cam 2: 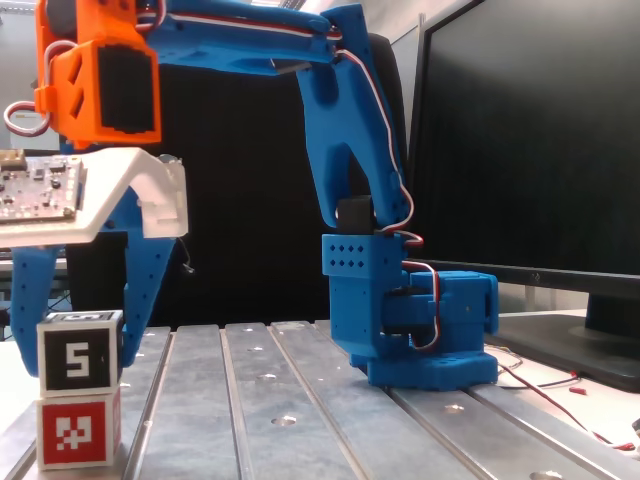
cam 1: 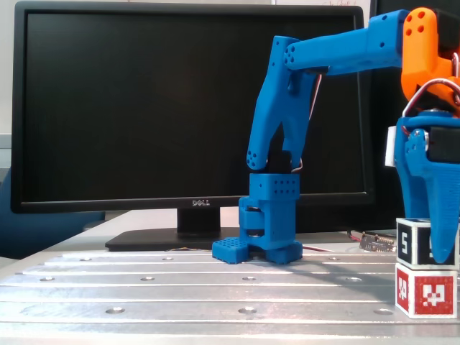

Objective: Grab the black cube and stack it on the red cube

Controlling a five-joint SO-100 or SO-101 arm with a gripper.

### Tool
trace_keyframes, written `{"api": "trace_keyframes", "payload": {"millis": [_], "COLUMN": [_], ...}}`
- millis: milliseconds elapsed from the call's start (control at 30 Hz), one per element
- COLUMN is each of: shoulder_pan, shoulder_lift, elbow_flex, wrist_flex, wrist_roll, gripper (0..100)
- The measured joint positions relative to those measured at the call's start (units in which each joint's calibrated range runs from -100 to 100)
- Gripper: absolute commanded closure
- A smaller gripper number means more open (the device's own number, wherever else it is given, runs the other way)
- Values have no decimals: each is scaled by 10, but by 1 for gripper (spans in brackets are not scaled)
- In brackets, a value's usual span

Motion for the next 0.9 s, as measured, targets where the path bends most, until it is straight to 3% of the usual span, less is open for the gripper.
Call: {"api": "trace_keyframes", "payload": {"millis": [200, 900], "shoulder_pan": [0, 5], "shoulder_lift": [0, 1], "elbow_flex": [0, -20], "wrist_flex": [0, 34], "wrist_roll": [0, 0], "gripper": [72, 71]}}
